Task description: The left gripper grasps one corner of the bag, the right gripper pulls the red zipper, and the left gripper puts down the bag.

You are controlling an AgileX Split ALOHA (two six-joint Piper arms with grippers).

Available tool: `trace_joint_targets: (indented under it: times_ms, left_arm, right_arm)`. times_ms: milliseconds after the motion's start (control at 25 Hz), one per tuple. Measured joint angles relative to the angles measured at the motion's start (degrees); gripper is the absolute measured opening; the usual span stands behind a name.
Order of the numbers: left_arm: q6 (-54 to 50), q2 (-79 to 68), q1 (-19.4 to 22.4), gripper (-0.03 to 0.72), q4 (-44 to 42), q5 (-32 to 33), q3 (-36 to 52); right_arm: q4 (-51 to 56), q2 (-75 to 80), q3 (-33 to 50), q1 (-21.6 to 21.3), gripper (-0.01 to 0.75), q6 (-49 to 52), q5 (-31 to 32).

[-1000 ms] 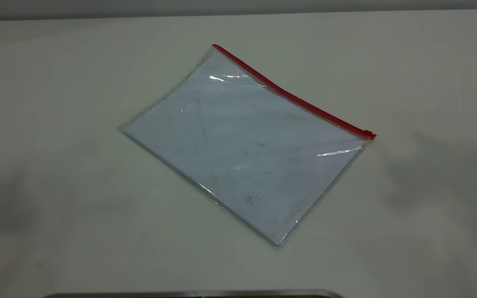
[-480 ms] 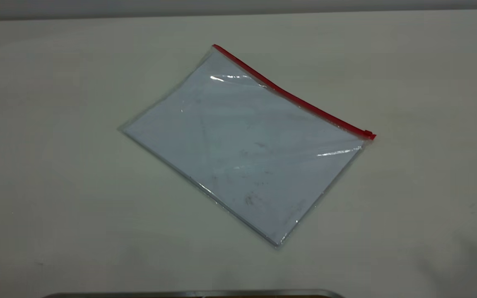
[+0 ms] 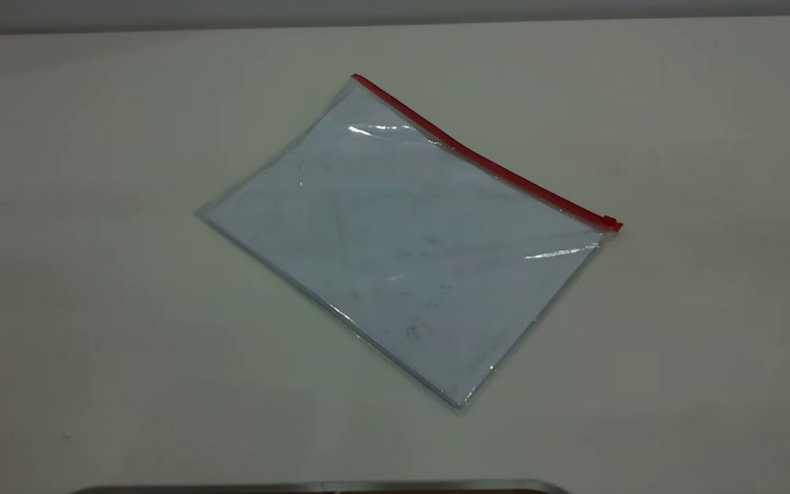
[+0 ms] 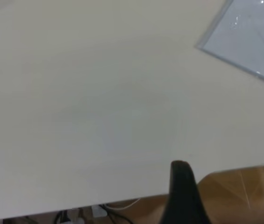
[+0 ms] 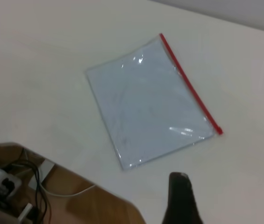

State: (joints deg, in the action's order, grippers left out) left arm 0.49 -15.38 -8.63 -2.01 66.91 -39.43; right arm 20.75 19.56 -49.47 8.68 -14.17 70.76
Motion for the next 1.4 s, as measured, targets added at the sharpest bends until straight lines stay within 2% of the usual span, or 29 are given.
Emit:
trace_joint_targets:
  times_ms: [320, 560, 1120, 1400]
  left_arm:
    - [1.9, 4.1, 0.0, 0.59, 3.9, 0.0, 6.4]
    - [5.8, 4.2, 0.0, 0.59, 7.9, 0.0, 8.8]
    - [7.1, 4.2, 0.0, 0.59, 9.0, -1.5, 11.3]
    - [1.7, 4.2, 0.0, 0.59, 4.6, -1.9, 11.5]
  right_arm:
    - [-9.3, -12.0, 13.6, 0.0, 0.574, -0.1, -0.4]
    - [-12.6, -19.4, 20.9, 0.0, 0.574, -0.9, -3.7]
    - [-12.1, -20.5, 21.7, 0.0, 0.574, -1.3, -5.3]
    - [-12.1, -20.5, 21.7, 0.0, 0.574, -1.3, -5.3]
